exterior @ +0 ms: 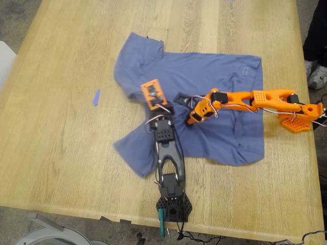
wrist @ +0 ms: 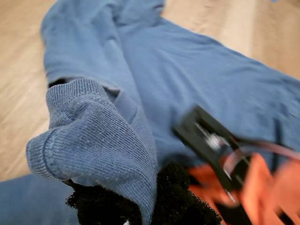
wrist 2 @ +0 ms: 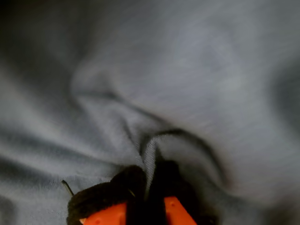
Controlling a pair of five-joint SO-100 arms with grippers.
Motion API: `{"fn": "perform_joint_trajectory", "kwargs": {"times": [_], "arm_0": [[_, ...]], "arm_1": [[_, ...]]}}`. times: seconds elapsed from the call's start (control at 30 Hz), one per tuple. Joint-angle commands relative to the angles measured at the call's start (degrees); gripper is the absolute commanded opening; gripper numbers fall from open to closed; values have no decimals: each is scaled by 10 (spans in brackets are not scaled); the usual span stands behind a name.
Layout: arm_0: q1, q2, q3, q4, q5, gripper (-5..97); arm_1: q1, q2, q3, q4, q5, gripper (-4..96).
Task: Fold a T-shirt
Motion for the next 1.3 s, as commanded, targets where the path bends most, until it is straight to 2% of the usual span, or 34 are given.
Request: {"fn": "perform_joint_trajectory", "kwargs": {"times": [0.0, 0.17, 0.5, 0.87, 1.17, 1.27], "arm_0": [[64, 83, -35, 18, 11, -1], [171, 28, -120, 31, 13, 0], [361, -214, -373, 49, 26, 0], [497, -359, -375, 59, 17, 0], [566, -595, -580, 104, 5, 0], [566, -639, -589, 108, 6, 0]], "arm_1": [[68, 19, -1, -4, -4, -3], [128, 37, -1, -10, -4, -3], [222, 60, -2, -28, -6, -2], [286, 65, -3, -47, -10, -2], [294, 54, -3, -68, -7, -2], [294, 55, -3, -68, -6, -2]]}}
